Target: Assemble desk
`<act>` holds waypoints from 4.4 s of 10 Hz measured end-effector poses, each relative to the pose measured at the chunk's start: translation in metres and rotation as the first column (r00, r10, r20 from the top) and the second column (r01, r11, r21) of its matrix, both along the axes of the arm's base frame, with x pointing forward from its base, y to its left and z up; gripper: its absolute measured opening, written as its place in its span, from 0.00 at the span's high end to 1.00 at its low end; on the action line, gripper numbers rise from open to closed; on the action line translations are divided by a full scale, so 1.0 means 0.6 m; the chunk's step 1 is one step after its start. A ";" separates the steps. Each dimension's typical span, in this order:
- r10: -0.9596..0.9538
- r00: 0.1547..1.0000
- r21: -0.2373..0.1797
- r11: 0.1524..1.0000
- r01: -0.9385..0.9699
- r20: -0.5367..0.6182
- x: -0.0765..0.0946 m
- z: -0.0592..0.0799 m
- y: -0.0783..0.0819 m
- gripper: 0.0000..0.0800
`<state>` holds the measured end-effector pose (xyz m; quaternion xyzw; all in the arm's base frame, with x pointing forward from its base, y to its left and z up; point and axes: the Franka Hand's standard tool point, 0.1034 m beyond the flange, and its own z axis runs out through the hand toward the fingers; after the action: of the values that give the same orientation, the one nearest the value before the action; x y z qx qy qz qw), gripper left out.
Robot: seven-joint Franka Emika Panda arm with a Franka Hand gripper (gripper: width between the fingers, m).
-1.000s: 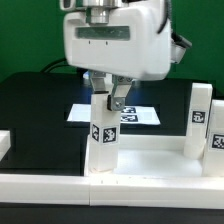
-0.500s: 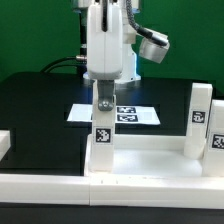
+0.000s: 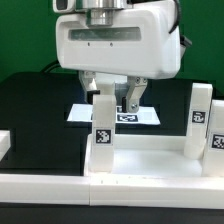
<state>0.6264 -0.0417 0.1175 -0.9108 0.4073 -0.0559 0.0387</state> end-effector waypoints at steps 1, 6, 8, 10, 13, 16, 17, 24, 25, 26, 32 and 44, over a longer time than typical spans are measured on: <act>0.076 0.997 -0.013 0.997 -0.076 0.001 0.000 0.000 -0.002 0.19; 0.679 0.732 -0.109 0.724 -0.681 -0.062 0.006 -0.002 -0.005 0.19; 0.647 0.760 -0.107 0.753 -0.649 -0.058 0.007 -0.001 -0.005 0.22; 0.553 0.832 -0.097 0.826 -0.555 -0.048 0.007 -0.001 -0.005 0.41; 0.353 0.935 -0.082 0.932 -0.354 -0.029 0.008 -0.001 -0.005 0.64; -0.123 0.992 -0.025 0.992 0.122 -0.020 0.006 -0.003 -0.007 0.64; -0.271 0.962 0.014 0.962 0.271 -0.026 0.006 -0.002 -0.011 0.64; -0.695 0.714 0.101 0.707 0.700 -0.085 0.005 -0.005 -0.002 0.51; -0.599 0.797 0.094 0.791 0.604 -0.076 0.003 -0.008 0.003 0.30; -0.446 0.893 0.081 0.890 0.449 -0.058 0.003 -0.008 0.005 0.30; 0.204 0.978 -0.012 0.979 -0.204 -0.038 0.001 -0.004 -0.005 0.19; -0.231 0.972 0.014 0.973 0.232 -0.042 0.002 -0.003 -0.003 0.64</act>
Offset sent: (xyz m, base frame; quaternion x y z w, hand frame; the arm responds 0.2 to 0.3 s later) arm 0.0149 0.0028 0.0157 -0.0399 0.0583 -0.4978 0.8644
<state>0.6278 -0.0437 0.1160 -0.8575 0.5120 -0.0378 0.0320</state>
